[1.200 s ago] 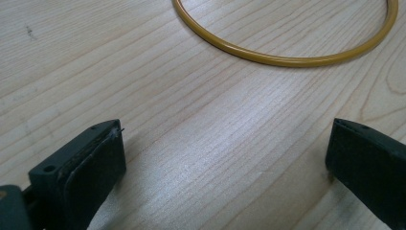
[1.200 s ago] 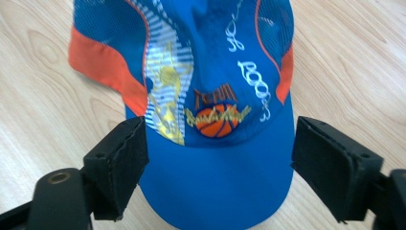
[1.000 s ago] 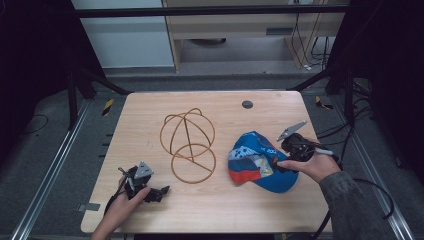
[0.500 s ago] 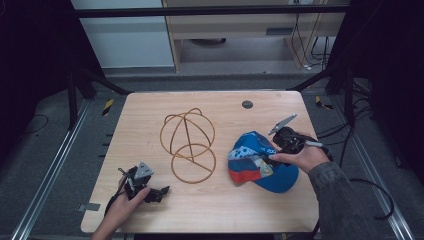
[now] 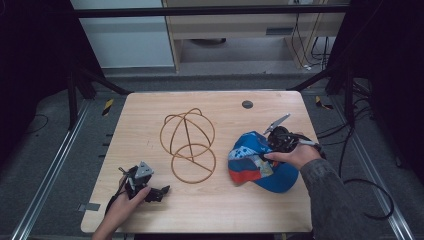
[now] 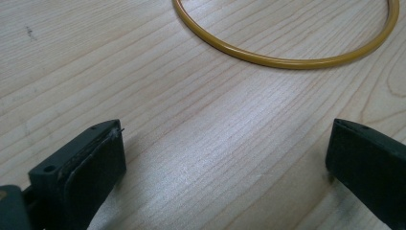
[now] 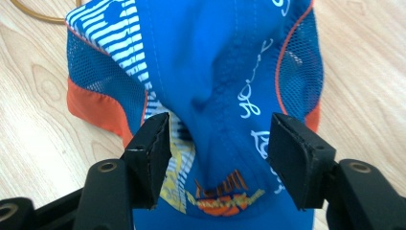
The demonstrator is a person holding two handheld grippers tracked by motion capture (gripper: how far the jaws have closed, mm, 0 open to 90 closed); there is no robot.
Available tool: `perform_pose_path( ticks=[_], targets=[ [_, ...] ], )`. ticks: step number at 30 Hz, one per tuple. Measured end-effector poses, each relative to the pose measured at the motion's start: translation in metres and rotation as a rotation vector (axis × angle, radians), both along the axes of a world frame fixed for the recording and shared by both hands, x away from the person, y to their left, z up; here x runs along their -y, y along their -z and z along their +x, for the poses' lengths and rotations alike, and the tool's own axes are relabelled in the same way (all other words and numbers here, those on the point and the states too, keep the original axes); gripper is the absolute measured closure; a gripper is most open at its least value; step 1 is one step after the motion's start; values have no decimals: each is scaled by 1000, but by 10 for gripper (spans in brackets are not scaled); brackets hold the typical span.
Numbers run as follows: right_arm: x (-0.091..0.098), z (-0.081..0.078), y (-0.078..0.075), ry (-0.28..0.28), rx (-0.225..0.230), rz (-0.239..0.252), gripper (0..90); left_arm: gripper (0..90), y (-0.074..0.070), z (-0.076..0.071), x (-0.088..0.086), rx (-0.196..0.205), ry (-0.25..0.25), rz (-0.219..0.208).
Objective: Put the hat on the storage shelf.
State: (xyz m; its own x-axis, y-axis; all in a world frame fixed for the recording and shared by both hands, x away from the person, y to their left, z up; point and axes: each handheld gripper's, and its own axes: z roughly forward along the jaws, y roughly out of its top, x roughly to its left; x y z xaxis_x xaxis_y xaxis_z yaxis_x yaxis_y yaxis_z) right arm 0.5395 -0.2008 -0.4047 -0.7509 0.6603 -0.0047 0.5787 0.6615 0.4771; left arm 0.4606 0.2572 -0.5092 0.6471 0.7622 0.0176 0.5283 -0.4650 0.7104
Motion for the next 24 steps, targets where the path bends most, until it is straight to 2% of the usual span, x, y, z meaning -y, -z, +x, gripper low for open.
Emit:
perform_pose_path(
  ticks=[3,8,11,13,15,21,24],
  targets=[
    [-3,2,1,-2,-9,11,446,0,0,0,0,0,0,0],
    [-5,3,7,4,-30,-3,537,0,0,0,0,0,1,0],
    [-6,3,10,2,-43,-4,680,0,0,0,0,0,1,-1],
    [-6,3,12,-9,-46,1,818,0,0,0,0,-1,1,0],
    [-6,3,12,-10,-50,12,873,0,0,0,0,0,1,0],
    [-2,2,0,-5,-40,21,899,0,0,1,0,-1,2,-1],
    [-1,0,-9,1,-30,45,900,0,0,1,0,0,2,-1]
  ],
)
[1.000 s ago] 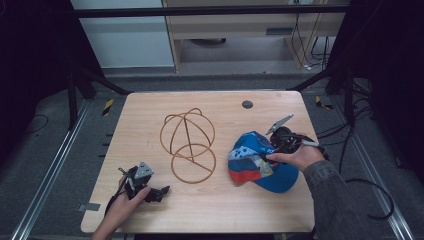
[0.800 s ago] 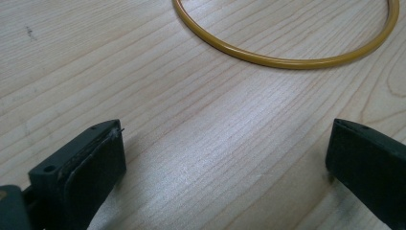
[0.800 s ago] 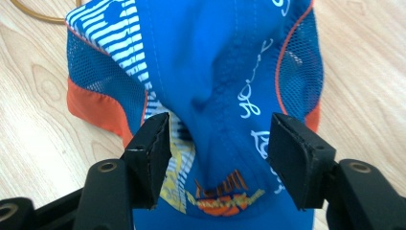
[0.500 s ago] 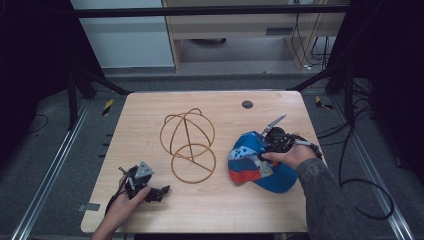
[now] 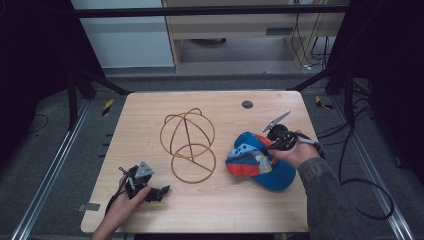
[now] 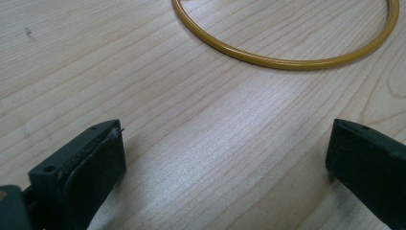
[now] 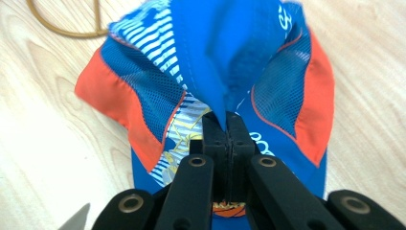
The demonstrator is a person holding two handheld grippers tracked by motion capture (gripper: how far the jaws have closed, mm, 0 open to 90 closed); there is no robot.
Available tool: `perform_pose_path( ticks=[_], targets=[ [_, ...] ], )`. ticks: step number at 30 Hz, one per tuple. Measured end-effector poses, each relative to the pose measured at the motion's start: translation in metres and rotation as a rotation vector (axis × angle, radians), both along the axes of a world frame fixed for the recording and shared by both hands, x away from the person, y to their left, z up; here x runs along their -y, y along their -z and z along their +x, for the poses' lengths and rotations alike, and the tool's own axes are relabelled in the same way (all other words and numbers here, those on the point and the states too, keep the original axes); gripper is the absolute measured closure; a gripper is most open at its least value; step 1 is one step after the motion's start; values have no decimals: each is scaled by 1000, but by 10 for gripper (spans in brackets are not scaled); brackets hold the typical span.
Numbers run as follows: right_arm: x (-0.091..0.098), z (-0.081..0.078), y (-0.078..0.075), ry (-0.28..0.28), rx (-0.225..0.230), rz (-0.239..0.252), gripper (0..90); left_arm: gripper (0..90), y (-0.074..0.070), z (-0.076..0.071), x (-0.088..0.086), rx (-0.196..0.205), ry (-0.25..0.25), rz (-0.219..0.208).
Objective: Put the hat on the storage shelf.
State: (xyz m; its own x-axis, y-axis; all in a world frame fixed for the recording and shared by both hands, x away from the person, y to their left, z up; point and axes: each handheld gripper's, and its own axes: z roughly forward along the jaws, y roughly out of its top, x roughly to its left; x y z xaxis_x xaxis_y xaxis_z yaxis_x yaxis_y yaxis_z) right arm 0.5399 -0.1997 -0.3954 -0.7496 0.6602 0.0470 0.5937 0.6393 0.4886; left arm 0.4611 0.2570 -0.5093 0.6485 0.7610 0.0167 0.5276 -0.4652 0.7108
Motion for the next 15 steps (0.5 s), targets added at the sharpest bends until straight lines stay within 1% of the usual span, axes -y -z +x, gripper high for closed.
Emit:
perform_pose_path(
  ticks=[6,7,10,12,15],
  targets=[
    [-5,-10,-24,-9,40,15,900,0,0,0,0,0,-2,-2],
    [-6,-13,-31,-10,57,19,900,0,0,0,0,1,-3,-3],
    [-7,-17,-46,-13,91,33,900,0,0,0,0,1,-2,-3],
    [-7,-19,-57,-14,110,44,900,0,0,0,0,3,-2,-1],
    [-8,-20,-69,-24,136,46,900,0,0,0,0,3,-2,-1]
  ],
)
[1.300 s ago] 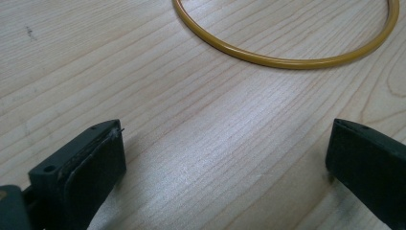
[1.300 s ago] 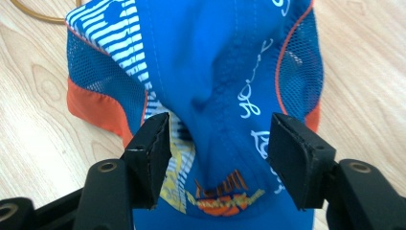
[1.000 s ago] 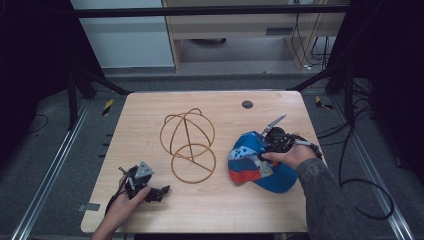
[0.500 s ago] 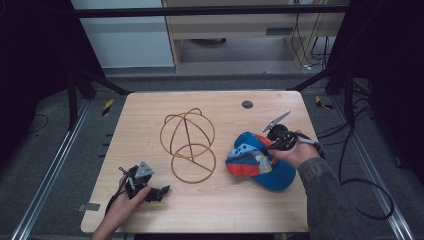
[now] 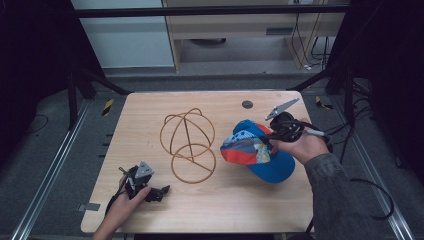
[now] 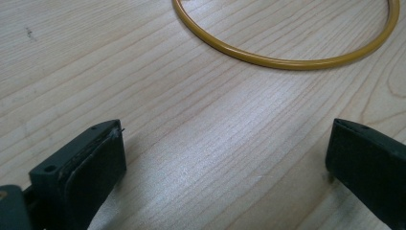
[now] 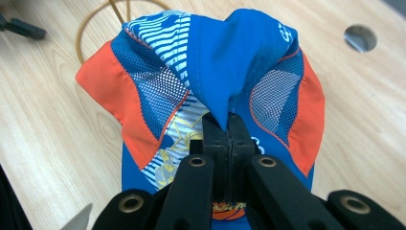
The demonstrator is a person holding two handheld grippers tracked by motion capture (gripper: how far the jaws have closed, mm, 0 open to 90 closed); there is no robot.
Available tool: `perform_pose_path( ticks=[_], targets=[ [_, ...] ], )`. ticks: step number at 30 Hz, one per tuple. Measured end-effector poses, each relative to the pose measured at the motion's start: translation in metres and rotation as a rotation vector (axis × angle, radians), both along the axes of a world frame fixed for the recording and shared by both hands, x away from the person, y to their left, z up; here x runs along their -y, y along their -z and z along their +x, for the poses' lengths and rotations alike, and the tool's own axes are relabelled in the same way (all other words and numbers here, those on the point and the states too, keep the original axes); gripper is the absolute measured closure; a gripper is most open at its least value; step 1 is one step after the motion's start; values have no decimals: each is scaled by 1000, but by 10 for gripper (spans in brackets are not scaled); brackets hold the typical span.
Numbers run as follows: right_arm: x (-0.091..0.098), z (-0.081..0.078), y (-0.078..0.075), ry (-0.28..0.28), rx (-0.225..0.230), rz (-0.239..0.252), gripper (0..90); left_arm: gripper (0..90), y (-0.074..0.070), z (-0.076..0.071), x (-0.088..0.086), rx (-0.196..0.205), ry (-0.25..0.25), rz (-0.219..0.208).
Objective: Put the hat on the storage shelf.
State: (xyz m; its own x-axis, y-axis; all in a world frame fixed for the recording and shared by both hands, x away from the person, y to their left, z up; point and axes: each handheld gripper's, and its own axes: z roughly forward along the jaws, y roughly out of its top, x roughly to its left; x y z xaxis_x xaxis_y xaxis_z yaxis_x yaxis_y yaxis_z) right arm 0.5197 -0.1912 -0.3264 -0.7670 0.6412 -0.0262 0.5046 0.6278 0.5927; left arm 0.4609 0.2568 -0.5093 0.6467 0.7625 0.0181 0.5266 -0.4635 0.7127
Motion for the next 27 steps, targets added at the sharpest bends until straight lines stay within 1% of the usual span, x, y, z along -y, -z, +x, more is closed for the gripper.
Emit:
perform_pose_path(
  ticks=[3,12,18,27],
  targets=[
    [0,-1,-9,-1,15,15,899,0,0,0,0,0,-1,2],
    [1,-6,-27,-5,46,11,900,0,0,0,0,0,-1,0],
    [4,-9,-33,-12,61,11,899,0,0,0,0,-1,-2,2],
    [8,-12,-45,-8,82,26,899,0,0,0,0,-1,-1,0]
  ],
)
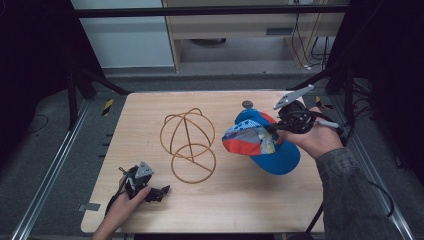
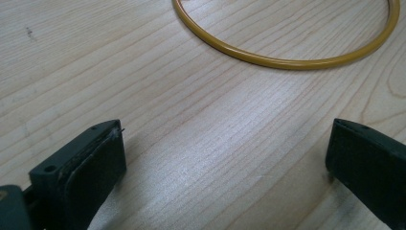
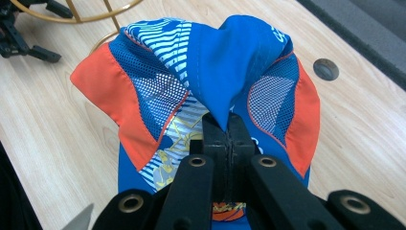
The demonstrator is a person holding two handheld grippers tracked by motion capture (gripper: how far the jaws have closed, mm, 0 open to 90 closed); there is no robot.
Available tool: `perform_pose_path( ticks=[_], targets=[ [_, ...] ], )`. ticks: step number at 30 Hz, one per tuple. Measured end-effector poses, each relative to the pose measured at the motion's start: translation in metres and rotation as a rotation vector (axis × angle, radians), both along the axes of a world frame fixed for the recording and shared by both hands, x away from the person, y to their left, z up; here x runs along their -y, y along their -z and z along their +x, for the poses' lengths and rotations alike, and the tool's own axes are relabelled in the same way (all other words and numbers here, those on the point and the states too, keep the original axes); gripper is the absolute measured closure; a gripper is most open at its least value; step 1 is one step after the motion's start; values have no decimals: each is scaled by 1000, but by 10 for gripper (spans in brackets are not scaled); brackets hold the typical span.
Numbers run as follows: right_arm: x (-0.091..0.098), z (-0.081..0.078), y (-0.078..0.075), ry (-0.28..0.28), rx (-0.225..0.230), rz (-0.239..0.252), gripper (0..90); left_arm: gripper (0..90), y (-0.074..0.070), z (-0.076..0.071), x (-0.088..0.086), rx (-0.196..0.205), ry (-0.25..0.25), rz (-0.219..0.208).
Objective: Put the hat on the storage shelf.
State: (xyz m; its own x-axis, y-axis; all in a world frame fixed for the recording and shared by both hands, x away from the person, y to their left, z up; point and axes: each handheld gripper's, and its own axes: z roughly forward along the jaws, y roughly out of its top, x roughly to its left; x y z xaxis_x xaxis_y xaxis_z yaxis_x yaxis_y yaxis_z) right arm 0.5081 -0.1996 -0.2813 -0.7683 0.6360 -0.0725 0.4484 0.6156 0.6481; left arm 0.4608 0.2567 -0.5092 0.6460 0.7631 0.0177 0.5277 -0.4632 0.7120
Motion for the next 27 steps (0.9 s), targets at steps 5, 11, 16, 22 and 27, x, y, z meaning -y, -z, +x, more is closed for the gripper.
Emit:
perform_pose_path(
  ticks=[5,11,16,22,27],
  targets=[
    [1,-1,-9,3,17,10,900,0,0,0,0,0,0,0],
    [1,-1,-19,6,32,22,900,0,0,0,0,-2,0,2],
    [1,-2,-27,5,48,29,900,0,0,0,0,-2,1,2],
    [-1,-3,-37,1,65,38,900,0,0,0,0,-2,0,3],
    [-3,-3,-44,-2,75,38,900,0,0,0,0,-2,1,2]
  ],
)
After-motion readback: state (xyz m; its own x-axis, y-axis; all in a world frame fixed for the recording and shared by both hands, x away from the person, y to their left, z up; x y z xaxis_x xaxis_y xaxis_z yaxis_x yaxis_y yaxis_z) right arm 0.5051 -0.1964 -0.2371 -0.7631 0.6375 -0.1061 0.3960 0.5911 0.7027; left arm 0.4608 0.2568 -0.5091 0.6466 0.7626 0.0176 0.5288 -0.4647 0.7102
